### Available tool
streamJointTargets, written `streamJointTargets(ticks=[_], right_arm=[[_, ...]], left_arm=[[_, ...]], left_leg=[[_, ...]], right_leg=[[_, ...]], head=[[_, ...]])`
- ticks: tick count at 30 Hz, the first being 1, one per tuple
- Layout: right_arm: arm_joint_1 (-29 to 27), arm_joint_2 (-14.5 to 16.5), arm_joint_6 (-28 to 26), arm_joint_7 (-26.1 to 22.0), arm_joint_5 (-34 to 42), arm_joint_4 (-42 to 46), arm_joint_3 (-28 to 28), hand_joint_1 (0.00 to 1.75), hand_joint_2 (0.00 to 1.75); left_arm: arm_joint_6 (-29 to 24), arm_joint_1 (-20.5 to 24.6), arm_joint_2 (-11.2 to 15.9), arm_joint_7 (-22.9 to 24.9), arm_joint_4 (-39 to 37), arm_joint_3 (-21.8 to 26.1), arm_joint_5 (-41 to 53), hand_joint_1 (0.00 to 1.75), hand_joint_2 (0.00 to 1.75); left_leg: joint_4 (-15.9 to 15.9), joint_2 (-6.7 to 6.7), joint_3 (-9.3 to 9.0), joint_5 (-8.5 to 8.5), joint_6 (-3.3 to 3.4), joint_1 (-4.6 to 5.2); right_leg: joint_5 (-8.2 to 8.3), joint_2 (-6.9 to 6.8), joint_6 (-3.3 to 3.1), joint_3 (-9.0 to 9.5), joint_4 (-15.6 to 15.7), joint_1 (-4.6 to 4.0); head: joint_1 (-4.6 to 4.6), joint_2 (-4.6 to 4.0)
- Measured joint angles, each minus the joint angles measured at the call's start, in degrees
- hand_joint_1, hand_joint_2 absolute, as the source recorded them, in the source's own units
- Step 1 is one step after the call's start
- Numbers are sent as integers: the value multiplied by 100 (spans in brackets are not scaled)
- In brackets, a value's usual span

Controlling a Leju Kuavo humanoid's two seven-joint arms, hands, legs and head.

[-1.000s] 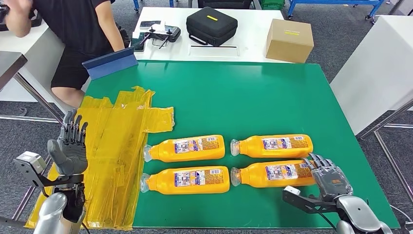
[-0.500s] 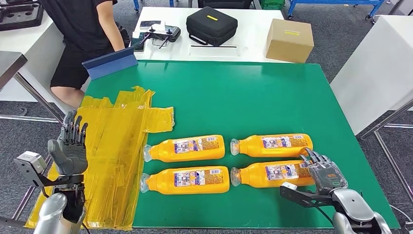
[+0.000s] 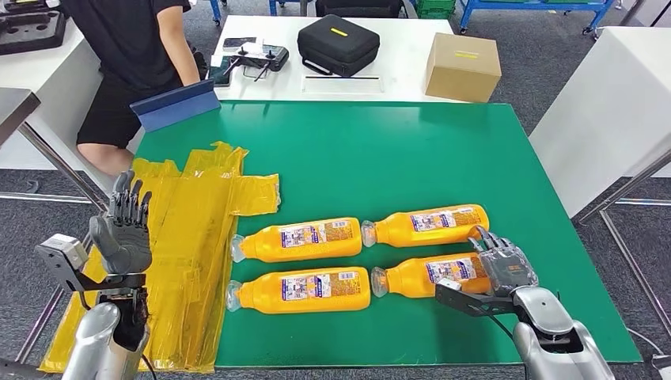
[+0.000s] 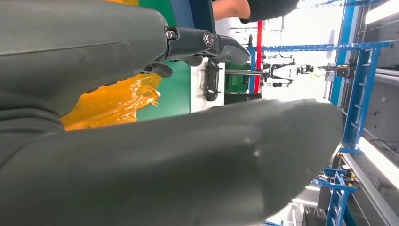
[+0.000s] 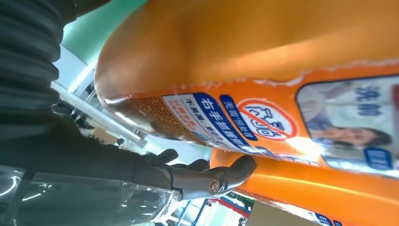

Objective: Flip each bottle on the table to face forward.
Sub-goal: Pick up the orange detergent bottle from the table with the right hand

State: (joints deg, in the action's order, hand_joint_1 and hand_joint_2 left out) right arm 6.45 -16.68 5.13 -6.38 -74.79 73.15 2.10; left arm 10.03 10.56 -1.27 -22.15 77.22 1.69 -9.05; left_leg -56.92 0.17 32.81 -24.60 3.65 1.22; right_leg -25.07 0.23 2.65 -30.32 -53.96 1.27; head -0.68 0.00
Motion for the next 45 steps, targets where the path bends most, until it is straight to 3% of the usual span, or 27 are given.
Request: streamJointTargets(ticks=[12, 25, 39, 40, 43, 44, 45], right_arm=[[267, 34, 70, -75, 9, -436, 147, 0, 175], [59, -57, 544, 199, 125, -255, 318, 0, 175], [-52, -19, 685, 280, 136, -42, 348, 0, 175], [-54, -16, 690, 278, 142, -36, 348, 24, 175], [-84, -18, 722, 263, 169, -15, 349, 151, 175], [-111, -23, 735, 252, 184, -6, 349, 171, 175], [-137, -32, 744, 243, 203, 3, 349, 175, 175]], left_arm=[[-9, 111, -62, -54, -209, -1, 35, 0, 0], [26, 222, -179, -60, -324, -1, 156, 0, 0], [26, 318, -273, -42, -442, -1, 237, 0, 0], [27, 319, -277, -42, -445, -1, 239, 0, 0], [40, 326, -284, -43, -455, -1, 240, 0, 0], [52, 331, -284, -43, -457, 0, 240, 0, 0], [64, 338, -284, -43, -458, 1, 240, 0, 0]], left_leg=[[2, 53, -32, 14, -3, -4], [2, 52, -40, 17, -1, -16], [2, 41, -38, 11, -9, -28], [2, 41, -38, 10, -10, -28], [2, 41, -37, 9, -12, -31], [2, 42, -37, 8, -13, -33], [2, 43, -37, 5, -16, -34]], right_leg=[[27, 53, -10, -36, 7, -1], [38, 53, -14, -38, 16, -2], [33, 49, -18, -38, 17, -3], [32, 49, -18, -39, 17, -4], [32, 50, -18, -39, 17, -7], [32, 50, -19, -38, 18, -9], [32, 51, -19, -38, 18, -12]], head=[[-1, 0], [-2, 0], [-2, 0], [-2, 0], [-2, 0], [-2, 0], [-3, 0]])
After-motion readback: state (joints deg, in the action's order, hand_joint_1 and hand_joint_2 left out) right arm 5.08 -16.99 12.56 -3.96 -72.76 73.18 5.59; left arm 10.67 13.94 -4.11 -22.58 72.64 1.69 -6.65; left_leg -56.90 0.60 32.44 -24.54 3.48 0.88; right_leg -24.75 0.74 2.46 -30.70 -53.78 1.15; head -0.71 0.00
